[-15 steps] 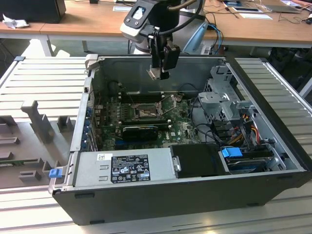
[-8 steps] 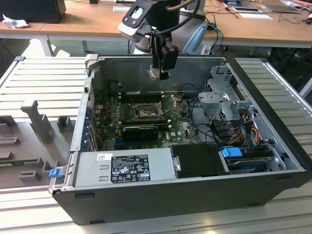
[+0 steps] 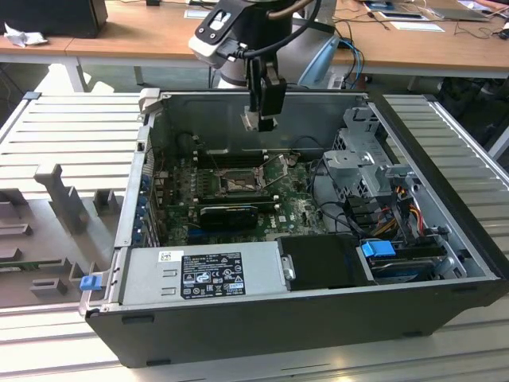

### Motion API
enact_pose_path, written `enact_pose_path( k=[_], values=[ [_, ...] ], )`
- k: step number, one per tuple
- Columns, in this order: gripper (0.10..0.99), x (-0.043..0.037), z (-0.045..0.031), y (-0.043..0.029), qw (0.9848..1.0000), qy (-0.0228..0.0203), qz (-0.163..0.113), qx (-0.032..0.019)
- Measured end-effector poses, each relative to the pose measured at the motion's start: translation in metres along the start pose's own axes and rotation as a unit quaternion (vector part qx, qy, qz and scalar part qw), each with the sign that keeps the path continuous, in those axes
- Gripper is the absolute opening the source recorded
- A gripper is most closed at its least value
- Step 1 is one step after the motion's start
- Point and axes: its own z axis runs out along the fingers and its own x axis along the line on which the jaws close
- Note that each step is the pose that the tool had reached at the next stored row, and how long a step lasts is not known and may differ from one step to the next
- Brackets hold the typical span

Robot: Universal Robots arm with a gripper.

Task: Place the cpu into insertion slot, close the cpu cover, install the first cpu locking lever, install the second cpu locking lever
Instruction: 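Place the cpu into insertion slot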

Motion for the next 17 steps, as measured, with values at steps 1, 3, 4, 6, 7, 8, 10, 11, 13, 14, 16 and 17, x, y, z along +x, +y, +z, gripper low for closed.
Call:
enact_pose_path(
  k=[1, 3, 4, 6, 7, 8, 10, 11, 13, 14, 16, 17],
  values=[
    [0.529, 0.0, 0.0014, -0.0004, 1.0, -0.0003, 0.003, -0.0001],
    [0.529, -0.0001, 0.0031, -0.0006, 1.0, -0.0003, 0.003, 0.0],
    [0.529, -0.0001, 0.0045, -0.0007, 1.0, -0.0003, 0.004, 0.0],
    [0.529, -0.0002, 0.0087, -0.0011, 1.0, -0.0003, 0.004, 0.0001],
    [0.529, -0.0002, 0.0098, -0.0012, 1.0, -0.0003, 0.004, 0.0],
    [0.529, -0.0002, 0.0107, -0.0013, 1.0, -0.0003, 0.004, 0.0],
    [0.529, -0.0003, 0.014, -0.0016, 1.0, -0.0003, 0.004, 0.0001],
    [0.529, -0.0003, 0.0161, -0.0018, 1.0, -0.0003, 0.004, 0.0],
    [0.529, -0.0004, 0.0194, -0.002, 1.0, -0.0003, 0.004, 0.0],
    [0.529, -0.0004, 0.0202, -0.0021, 1.0, -0.0004, 0.004, 0.0001],
    [0.529, -0.0004, 0.0218, -0.0023, 1.0, -0.0003, 0.004, 0.0],
    [0.529, -0.0004, 0.0222, -0.0023, 1.0, -0.0004, 0.004, 0.0001]
  ],
)
